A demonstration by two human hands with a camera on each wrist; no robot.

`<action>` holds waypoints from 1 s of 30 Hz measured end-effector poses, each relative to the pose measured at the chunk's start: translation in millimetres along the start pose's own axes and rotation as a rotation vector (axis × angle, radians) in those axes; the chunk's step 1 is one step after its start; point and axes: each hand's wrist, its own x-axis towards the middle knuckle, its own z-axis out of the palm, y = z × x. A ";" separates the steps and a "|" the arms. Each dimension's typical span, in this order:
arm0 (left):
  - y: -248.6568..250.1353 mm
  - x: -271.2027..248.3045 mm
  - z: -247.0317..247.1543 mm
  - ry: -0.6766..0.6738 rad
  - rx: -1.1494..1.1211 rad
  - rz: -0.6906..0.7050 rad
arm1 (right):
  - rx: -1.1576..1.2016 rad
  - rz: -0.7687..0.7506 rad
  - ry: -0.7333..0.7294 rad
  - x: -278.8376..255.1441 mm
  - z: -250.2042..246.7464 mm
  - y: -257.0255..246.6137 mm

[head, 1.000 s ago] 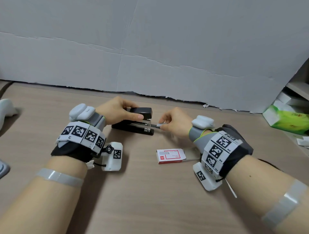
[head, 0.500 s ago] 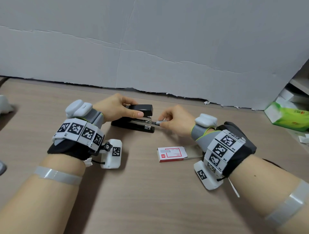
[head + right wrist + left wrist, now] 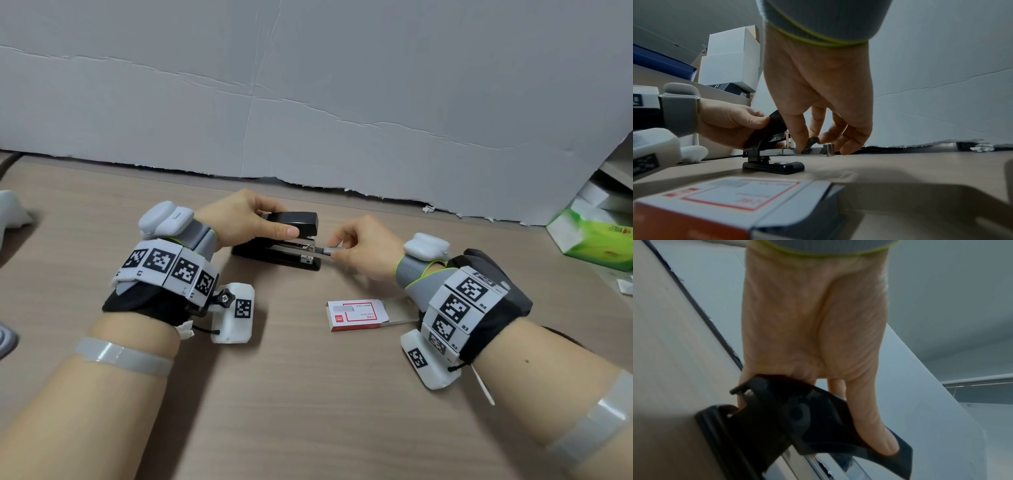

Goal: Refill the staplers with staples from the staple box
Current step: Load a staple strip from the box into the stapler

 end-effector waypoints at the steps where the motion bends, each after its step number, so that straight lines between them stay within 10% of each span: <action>1: -0.1 0.2 0.0 -0.001 -0.005 -0.001 | 0.000 0.001 0.002 0.1 -0.1 0.2; 30: -4.7 2.5 -0.3 -0.009 -0.003 0.009 | -0.013 0.007 0.028 -3.9 -0.2 3.2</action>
